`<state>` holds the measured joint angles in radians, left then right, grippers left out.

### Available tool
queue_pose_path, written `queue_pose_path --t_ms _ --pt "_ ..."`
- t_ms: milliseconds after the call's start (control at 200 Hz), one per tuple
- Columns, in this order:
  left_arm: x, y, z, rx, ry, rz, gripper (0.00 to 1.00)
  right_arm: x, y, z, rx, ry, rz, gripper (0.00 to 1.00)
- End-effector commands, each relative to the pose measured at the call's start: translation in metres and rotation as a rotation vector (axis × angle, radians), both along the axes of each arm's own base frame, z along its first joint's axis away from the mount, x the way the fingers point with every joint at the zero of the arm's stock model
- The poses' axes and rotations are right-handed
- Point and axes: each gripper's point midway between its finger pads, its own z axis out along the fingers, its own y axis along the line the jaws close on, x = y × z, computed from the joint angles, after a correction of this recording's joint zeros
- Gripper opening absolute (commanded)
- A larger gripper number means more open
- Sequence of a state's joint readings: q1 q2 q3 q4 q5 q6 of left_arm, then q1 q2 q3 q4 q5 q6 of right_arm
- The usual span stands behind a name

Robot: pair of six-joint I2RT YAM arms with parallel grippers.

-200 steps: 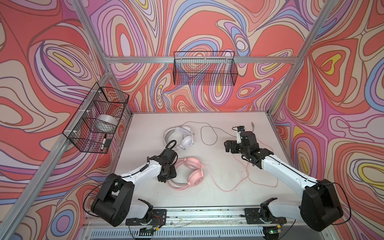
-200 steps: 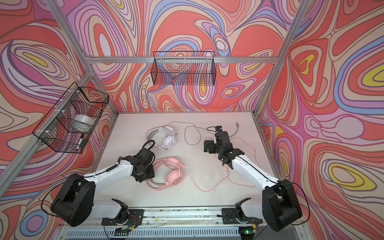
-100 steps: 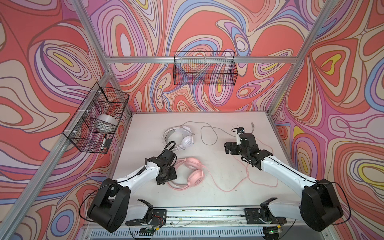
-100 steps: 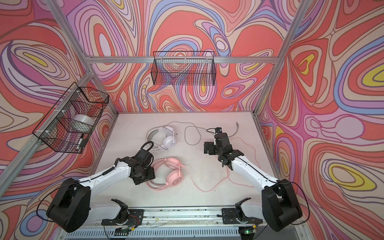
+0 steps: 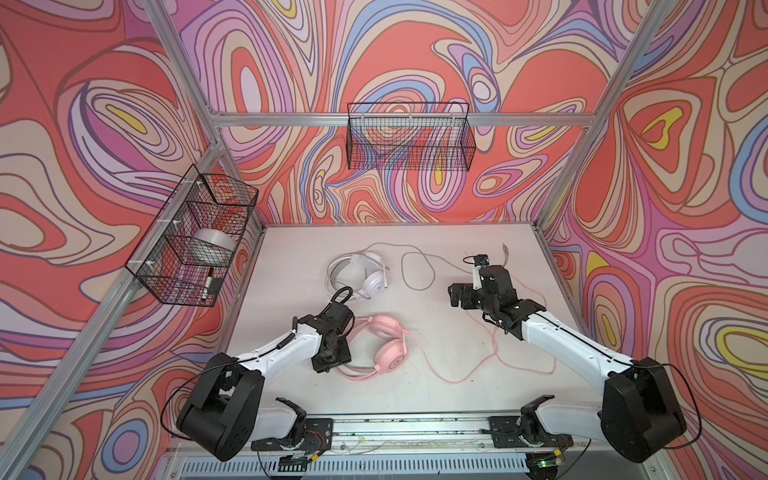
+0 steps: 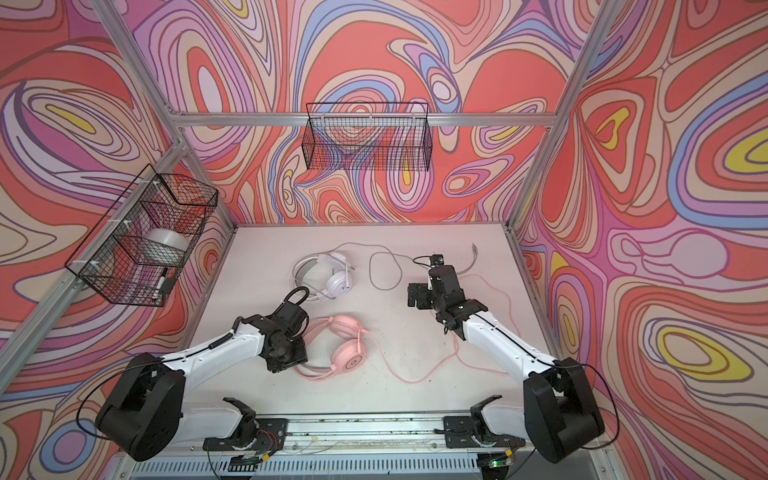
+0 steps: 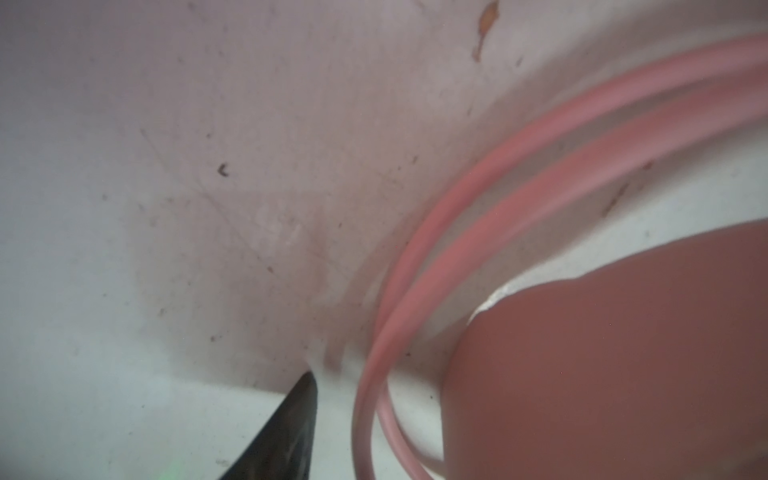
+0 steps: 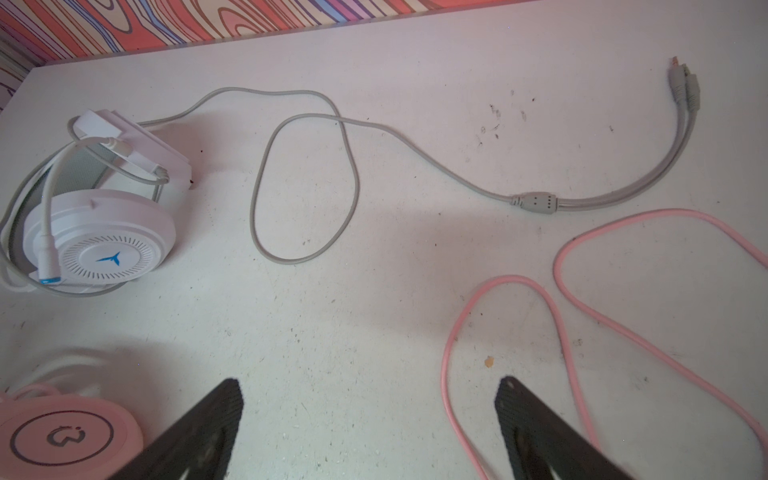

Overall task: Wrap the headphones
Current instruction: 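Close the left gripper on the pink headset's headband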

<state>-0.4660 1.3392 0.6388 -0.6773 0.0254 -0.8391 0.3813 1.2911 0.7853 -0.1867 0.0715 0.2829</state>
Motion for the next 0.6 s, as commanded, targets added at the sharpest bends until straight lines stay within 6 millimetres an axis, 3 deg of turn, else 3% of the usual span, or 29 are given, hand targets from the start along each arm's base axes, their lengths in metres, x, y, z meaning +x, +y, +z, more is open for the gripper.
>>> queue_pose_path --t_ms 0,185,416,596 --pt "-0.003 -0.001 -0.01 0.005 0.026 0.021 0.49 -0.003 0.0 -0.002 0.0 -0.003 -0.004 0.98" --pt "-0.003 0.003 -0.009 0.027 0.023 0.054 0.34 -0.003 0.001 -0.003 -0.005 0.001 0.005 0.98" --pt "0.004 0.002 -0.003 0.038 0.025 0.061 0.0 -0.004 0.007 -0.004 -0.023 0.013 0.058 0.98" --pt "0.017 -0.007 0.021 0.019 0.009 0.048 0.0 -0.013 0.018 -0.01 -0.1 0.113 0.2 0.98"
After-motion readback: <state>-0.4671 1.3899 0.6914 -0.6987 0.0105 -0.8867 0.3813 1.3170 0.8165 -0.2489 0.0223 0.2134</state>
